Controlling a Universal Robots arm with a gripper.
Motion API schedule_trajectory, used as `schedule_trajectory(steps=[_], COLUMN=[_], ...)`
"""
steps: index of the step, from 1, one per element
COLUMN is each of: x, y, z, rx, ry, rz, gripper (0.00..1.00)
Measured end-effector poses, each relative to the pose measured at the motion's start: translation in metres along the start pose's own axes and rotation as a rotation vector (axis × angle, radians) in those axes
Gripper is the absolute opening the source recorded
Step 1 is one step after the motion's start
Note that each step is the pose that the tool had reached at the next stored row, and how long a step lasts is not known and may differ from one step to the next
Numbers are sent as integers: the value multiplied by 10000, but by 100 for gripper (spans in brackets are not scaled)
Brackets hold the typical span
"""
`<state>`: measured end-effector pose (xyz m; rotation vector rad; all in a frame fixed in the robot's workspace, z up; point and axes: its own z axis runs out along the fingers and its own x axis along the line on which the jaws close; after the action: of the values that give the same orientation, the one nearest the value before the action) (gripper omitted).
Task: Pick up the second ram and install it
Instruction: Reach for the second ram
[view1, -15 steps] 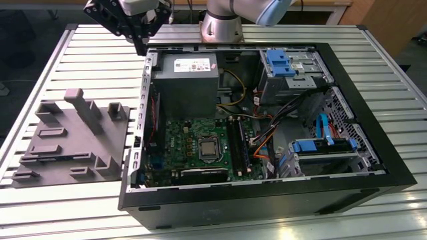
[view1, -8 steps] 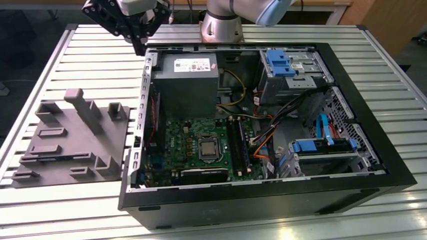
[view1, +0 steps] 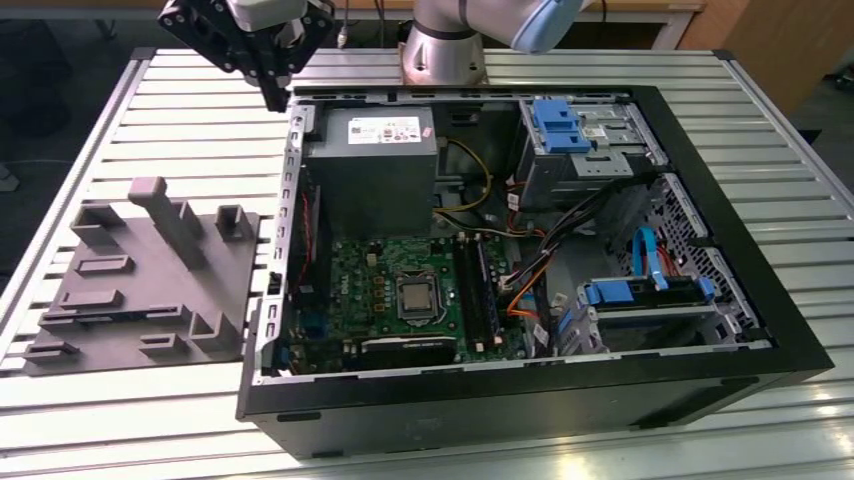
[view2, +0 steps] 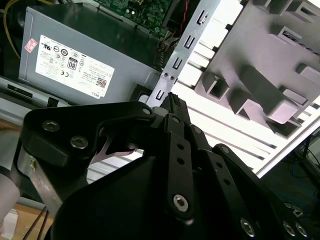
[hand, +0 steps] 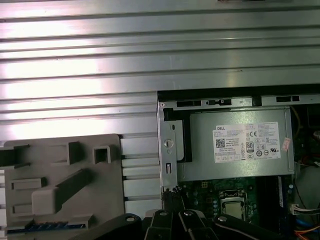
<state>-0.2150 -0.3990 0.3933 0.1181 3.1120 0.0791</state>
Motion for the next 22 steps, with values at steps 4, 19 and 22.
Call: schedule_trajectory(steps=[4,19,22], x=[22,73,81], y=[-1,-5,-6], z=[0,-2,-2], rx=[-1,0,0], ry=[0,0,0], rz=[0,1,0], gripper=[11,11,11])
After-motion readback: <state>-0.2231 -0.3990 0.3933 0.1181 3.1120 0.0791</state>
